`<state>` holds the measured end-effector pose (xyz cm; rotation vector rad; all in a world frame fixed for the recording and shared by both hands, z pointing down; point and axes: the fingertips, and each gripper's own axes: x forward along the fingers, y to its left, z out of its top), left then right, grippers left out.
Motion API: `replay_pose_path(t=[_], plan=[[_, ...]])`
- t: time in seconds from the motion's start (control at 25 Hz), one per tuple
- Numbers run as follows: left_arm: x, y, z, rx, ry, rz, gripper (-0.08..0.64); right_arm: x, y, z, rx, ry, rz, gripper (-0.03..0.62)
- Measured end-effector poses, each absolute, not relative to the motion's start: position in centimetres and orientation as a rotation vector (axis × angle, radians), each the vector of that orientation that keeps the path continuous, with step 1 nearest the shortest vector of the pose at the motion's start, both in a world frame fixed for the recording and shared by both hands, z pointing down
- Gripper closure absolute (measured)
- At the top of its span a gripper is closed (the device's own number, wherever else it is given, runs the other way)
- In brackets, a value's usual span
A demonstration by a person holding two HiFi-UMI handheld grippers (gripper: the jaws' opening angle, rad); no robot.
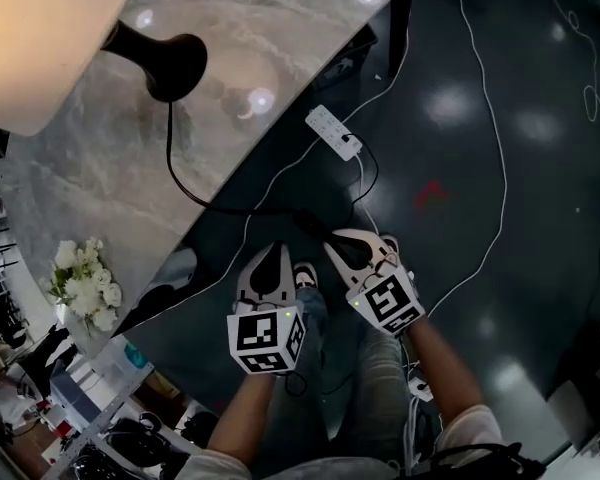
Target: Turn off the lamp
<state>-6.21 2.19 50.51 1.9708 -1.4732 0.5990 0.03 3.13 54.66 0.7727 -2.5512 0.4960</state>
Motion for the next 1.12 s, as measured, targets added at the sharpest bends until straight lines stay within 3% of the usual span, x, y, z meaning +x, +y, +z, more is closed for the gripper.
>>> replay_pose_path(t=[0.4,0.48,0.64,1.12], plan=[[-4.8,1.7,46.8,2.060,-1.297,0.484,0.551,-0.5,3.3,52.5,0.816,-2.540,0.507,0.577],[-4.7,1.7,46.9,2.075,-1.263,0.489,0.481,-0.8,3.3,52.8,0.815,-2.536,0.506,0.577],[-3.8,1.3,46.9,2.099,-1.216,0.465,0.430,-0.8,3.4,52.9,0.804,-2.532,0.501,0.577],[-2.3,-0.5,47.2,2.092,-1.135,0.439,0.419,-0.7,4.6,53.1,0.745,-2.553,0.515,0.577]])
